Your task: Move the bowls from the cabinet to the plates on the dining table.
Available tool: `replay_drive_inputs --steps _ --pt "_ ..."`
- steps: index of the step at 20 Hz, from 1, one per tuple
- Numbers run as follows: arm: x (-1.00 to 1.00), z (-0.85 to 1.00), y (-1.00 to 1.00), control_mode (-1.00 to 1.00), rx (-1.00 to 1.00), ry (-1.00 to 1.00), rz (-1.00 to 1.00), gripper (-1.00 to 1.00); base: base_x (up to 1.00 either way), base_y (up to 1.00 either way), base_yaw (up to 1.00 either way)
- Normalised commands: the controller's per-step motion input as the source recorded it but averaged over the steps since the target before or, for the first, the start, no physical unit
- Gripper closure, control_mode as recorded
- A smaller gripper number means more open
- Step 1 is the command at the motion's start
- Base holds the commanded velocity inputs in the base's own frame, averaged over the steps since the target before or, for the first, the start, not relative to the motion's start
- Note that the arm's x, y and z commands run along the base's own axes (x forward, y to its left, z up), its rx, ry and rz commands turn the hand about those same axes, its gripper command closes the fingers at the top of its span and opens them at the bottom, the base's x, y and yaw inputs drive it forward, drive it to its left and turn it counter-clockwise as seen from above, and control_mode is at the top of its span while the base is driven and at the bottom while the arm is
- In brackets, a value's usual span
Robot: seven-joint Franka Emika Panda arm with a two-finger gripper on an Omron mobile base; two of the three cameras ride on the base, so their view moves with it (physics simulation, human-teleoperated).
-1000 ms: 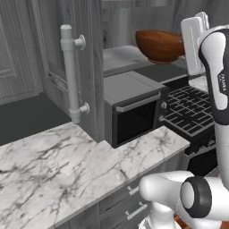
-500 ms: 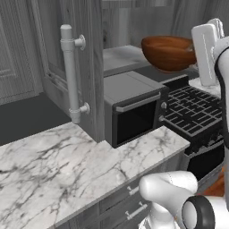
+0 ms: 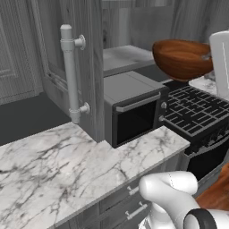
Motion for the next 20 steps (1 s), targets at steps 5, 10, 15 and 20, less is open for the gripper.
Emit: replay_drive_inputs --steps 5,10,15,20 --pt "-0.38 0.03 -0.18 1.00 0.00 -0.01 0.00 1.00 -0.09 -0.04 0.00" --pt "0.00 0.00 0.00 1.00 0.00 0.00 0.00 1.00 -0.49 -0.20 -0.05" --pt "0.00 0.00 0.00 1.00 0.00 0.00 0.00 1.00 -0.19 -0.01 -0.20" --pt "0.00 0.00 0.00 1.00 0.00 0.00 0.00 1.00 0.00 0.00 -0.25"
